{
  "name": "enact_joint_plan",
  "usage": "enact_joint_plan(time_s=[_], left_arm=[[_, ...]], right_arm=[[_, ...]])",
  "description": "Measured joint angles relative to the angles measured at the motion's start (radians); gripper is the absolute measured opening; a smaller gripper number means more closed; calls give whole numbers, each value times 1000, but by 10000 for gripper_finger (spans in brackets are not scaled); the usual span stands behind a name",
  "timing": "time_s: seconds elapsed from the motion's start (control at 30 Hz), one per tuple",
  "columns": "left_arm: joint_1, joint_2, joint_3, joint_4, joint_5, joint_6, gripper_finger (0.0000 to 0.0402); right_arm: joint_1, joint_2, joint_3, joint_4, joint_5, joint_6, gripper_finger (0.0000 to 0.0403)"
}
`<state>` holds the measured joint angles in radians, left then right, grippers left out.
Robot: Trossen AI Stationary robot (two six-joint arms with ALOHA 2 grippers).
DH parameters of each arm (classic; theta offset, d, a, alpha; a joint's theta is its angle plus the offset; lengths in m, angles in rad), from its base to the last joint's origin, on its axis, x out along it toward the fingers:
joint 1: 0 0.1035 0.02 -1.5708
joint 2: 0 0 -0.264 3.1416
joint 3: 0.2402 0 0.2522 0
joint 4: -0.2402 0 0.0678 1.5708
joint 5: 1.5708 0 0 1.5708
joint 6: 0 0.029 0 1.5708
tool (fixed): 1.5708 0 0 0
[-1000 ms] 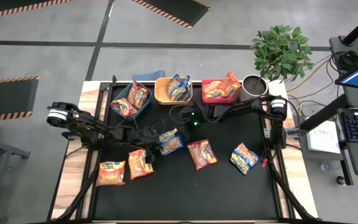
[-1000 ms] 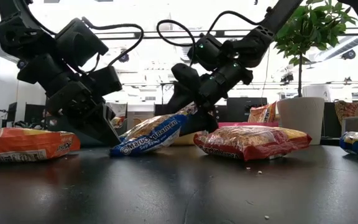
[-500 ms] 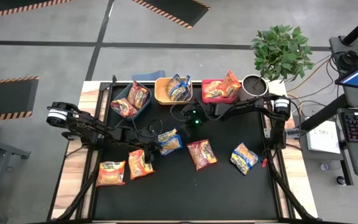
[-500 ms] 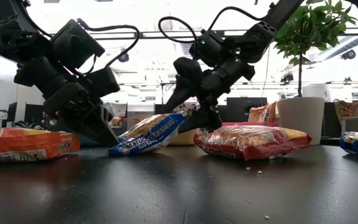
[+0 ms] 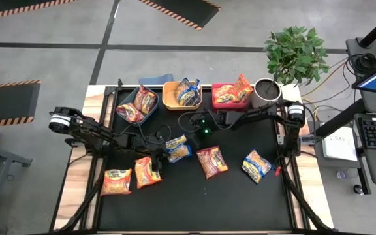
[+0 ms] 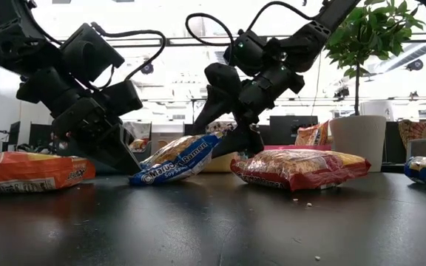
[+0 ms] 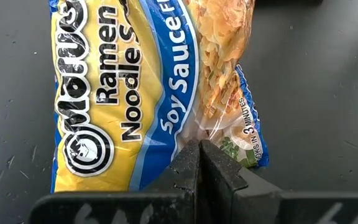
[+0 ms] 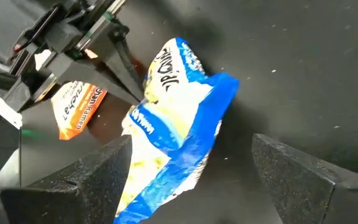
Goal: Sort Maruchan noodles
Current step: Put the blue noodle pack into the yellow bin
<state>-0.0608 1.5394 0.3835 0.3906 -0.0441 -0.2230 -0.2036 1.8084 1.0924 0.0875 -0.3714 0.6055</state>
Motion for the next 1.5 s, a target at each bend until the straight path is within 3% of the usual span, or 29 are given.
enact_joint_plan(time_s=[0.6, 1.5], left_arm=[[0, 0, -1, 14, 0, 2, 1], [0, 4, -1, 39, -1, 3, 1]], right_arm=[[36, 60, 0, 177, 16, 30, 308], [63, 131, 0, 247, 58, 66, 285]])
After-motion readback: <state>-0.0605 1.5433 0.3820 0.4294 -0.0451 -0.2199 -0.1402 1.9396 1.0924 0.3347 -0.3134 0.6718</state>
